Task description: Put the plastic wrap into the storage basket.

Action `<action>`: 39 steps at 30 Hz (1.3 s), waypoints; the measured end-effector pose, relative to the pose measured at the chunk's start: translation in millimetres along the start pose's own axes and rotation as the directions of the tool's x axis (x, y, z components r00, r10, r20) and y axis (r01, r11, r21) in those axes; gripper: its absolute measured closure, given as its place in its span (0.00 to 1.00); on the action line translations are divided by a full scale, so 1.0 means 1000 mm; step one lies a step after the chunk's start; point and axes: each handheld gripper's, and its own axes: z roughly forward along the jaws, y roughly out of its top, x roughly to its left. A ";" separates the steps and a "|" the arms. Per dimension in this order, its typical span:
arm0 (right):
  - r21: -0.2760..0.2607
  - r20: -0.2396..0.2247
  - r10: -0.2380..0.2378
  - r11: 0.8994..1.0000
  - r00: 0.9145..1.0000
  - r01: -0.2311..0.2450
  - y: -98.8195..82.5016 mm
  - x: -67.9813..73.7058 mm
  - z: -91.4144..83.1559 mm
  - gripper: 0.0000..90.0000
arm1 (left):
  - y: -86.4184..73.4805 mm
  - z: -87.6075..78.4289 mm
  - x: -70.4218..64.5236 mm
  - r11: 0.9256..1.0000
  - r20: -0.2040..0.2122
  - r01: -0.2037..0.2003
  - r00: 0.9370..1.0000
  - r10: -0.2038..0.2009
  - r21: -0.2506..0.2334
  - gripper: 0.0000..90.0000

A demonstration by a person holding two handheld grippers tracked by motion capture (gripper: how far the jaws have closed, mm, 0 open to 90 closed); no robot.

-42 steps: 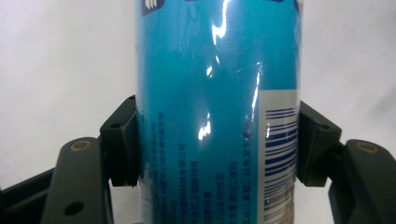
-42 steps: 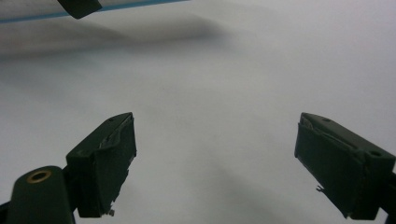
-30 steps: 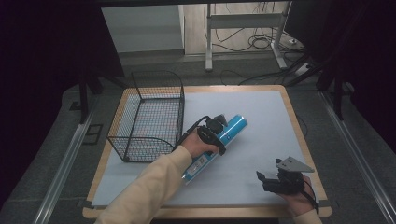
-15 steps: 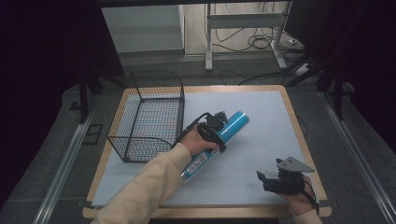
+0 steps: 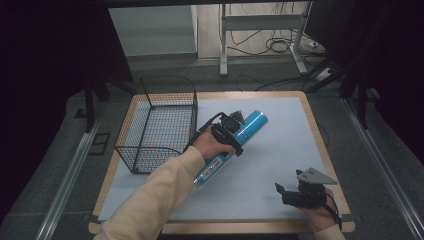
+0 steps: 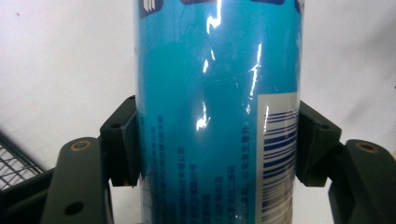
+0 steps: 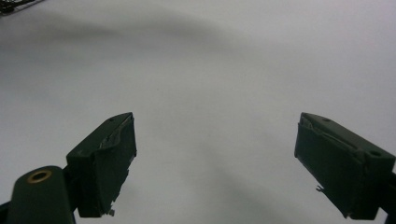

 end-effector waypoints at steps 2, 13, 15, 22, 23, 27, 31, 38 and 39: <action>0.000 0.001 -0.001 1.000 1.000 0.001 0.000 0.000 0.000 0.15 | 0.001 -0.001 0.000 1.000 0.004 0.018 1.000 -0.018 -0.017 0.35; 0.001 0.003 -0.002 1.000 1.000 0.002 0.000 -0.001 0.000 0.15 | 0.006 -0.004 0.003 1.000 0.002 0.004 1.000 -0.004 -0.010 0.35; 0.000 0.005 -0.003 1.000 1.000 0.003 0.000 -0.001 0.000 0.15 | 0.007 -0.004 0.004 1.000 0.002 0.003 1.000 -0.003 -0.010 0.35; 0.000 0.003 0.000 1.000 1.000 0.000 0.000 -0.001 0.000 0.15 | 0.013 -0.011 0.007 0.998 -0.012 0.040 0.999 -0.041 -0.042 0.35; 0.001 0.002 0.000 1.000 1.000 0.000 0.000 -0.001 0.000 0.15 | 0.014 -0.013 0.008 0.999 -0.017 0.032 0.999 -0.033 -0.039 0.35; -0.001 0.003 -0.004 1.000 1.000 0.004 0.000 -0.001 0.000 0.15 | 0.017 -0.018 0.008 0.999 -0.019 0.028 0.999 -0.029 -0.041 0.35; 0.002 0.003 -0.003 1.000 1.000 0.003 0.000 -0.002 0.000 0.15 | 0.021 -0.025 0.009 0.999 -0.025 0.020 0.999 -0.021 -0.041 0.35; 0.000 0.003 0.002 1.000 1.000 -0.002 0.000 -0.002 -0.001 0.15 | 0.029 -0.039 0.014 0.999 -0.048 0.005 0.999 -0.006 -0.036 0.35; 0.000 0.004 0.002 1.000 1.000 -0.002 0.000 -0.002 -0.001 0.15 | 0.030 -0.041 0.015 0.999 -0.050 0.007 0.999 -0.009 -0.038 0.35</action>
